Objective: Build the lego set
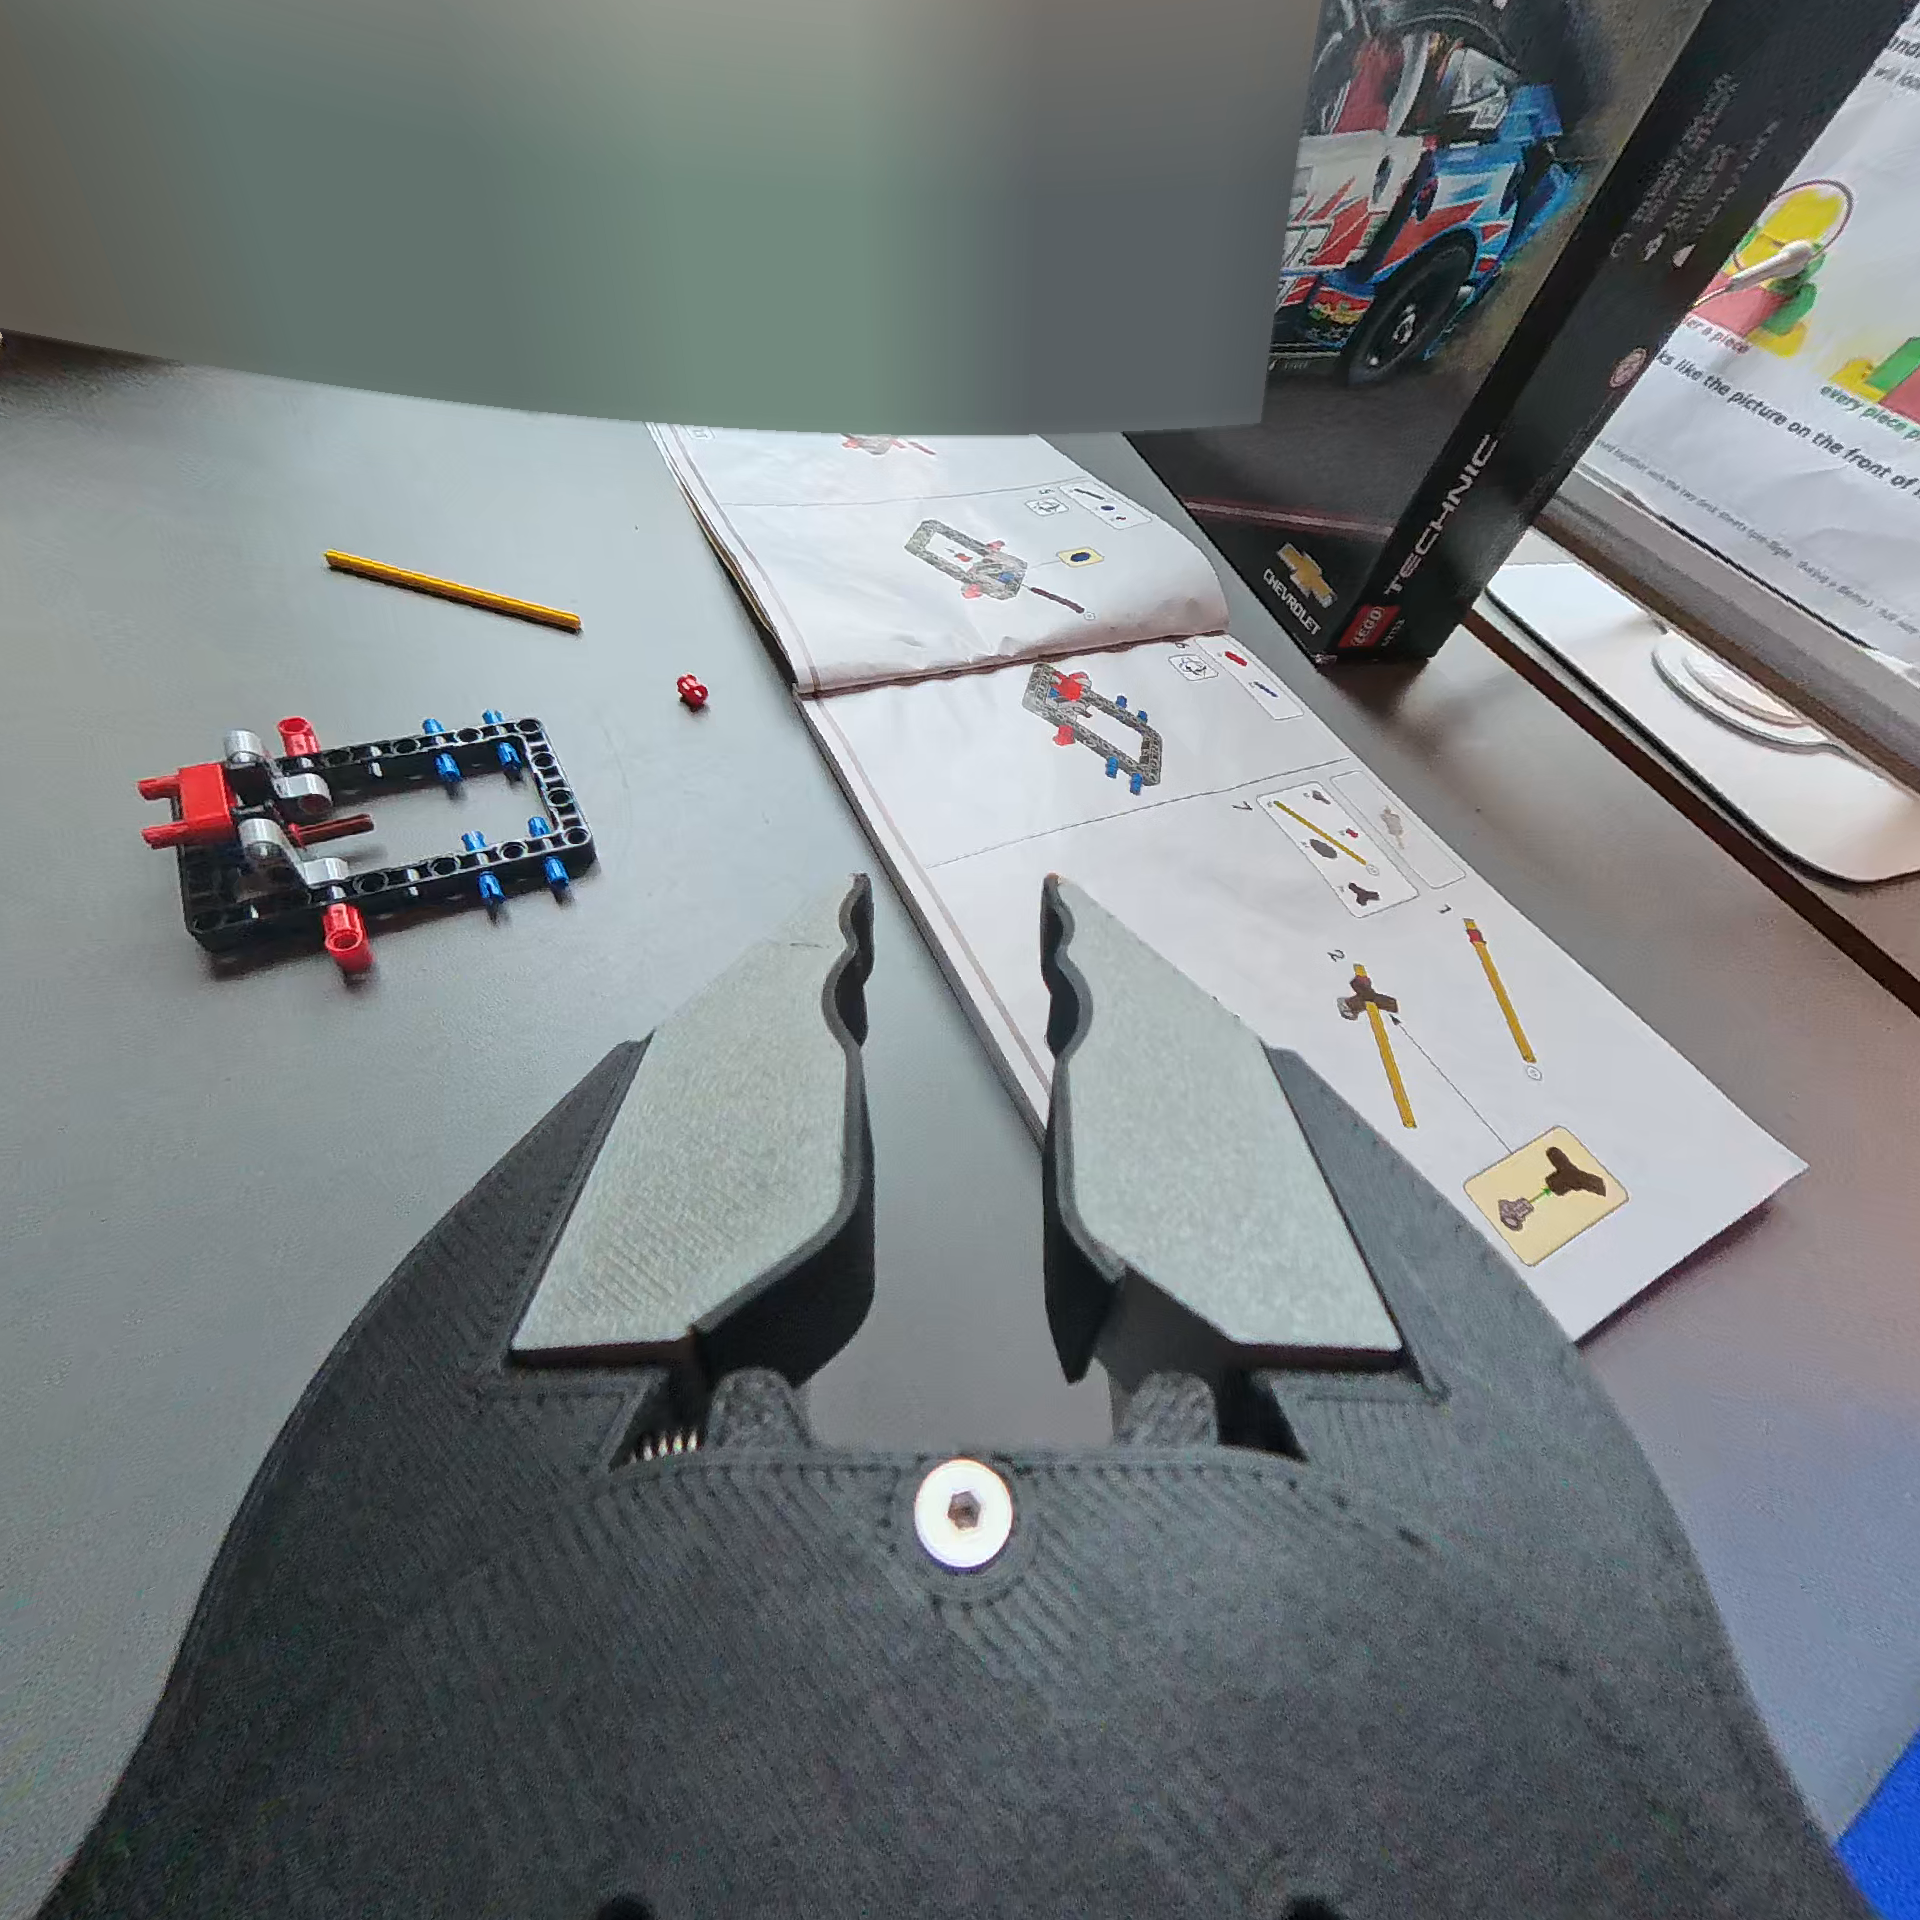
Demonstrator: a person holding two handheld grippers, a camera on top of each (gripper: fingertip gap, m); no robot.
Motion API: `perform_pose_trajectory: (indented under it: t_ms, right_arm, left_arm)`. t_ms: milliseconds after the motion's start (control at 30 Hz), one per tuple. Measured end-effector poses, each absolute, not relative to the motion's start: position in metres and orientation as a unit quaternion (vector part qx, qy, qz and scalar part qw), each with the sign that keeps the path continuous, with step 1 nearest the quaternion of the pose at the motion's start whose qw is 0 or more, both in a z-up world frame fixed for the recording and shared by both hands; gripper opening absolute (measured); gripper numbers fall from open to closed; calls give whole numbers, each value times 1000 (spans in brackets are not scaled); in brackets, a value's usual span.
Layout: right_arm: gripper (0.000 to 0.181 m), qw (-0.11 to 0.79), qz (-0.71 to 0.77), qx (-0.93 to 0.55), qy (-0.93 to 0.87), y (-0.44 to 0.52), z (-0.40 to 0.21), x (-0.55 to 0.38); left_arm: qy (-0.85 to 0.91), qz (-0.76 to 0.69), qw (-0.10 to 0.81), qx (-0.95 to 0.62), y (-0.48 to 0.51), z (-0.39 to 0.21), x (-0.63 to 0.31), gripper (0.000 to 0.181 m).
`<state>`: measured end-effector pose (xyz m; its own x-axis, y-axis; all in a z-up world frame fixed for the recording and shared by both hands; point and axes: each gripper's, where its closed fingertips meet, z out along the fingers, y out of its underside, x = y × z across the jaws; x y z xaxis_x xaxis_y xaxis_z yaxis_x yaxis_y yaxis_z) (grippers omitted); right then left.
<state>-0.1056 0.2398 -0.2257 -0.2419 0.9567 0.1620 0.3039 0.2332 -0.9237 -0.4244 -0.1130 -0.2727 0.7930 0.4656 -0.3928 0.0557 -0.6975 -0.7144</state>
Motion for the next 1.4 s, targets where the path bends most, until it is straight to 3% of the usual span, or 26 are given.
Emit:
perform_pose_trajectory:
  t_ms: [200, 333, 433, 500, 633, 733, 900, 1133, 1267, 1400]
  right_arm:
    - [29, 401, 399, -476, -673, 244, -231, -108]
    - [28, 402, 395, -482, -671, 248, -232, -108]
    - [28, 402, 391, -484, -672, 249, -234, -109]
    - [28, 401, 389, -485, -673, 249, -235, -109]
    - [28, 401, 391, -484, -672, 249, -235, -108]
    - [28, 399, 394, -481, -674, 247, -234, -108]
    - [28, 399, 388, -475, -681, 244, -235, -108]
    - [27, 397, 390, -473, -684, 242, -235, -107]
    - [26, 399, 385, -468, -688, 240, -234, -107]
    - [26, 405, 381, -464, -690, 239, -232, -106]
  left_arm:
    - [-151, 250, 390, -874, -110, -260, -421, 6]
    - [-160, 150, 431, -875, -97, -252, -412, 6]
    - [-152, 114, 395, -899, -95, -265, -410, 13]
    - [-149, 118, 381, -905, -101, -270, -410, 4]
    - [-123, 131, 343, -922, -122, -273, -401, 5]
    - [-109, 158, 290, -938, -135, -286, -406, 16]
    - [-99, 118, 326, -933, -111, -288, -399, 6]
    - [-97, 166, 307, -932, -96, -285, -426, 6]
    - [-80, 176, 329, -924, -61, -254, -449, 6]
    - [-99, 150, 274, -945, -48, -262, -471, 6]
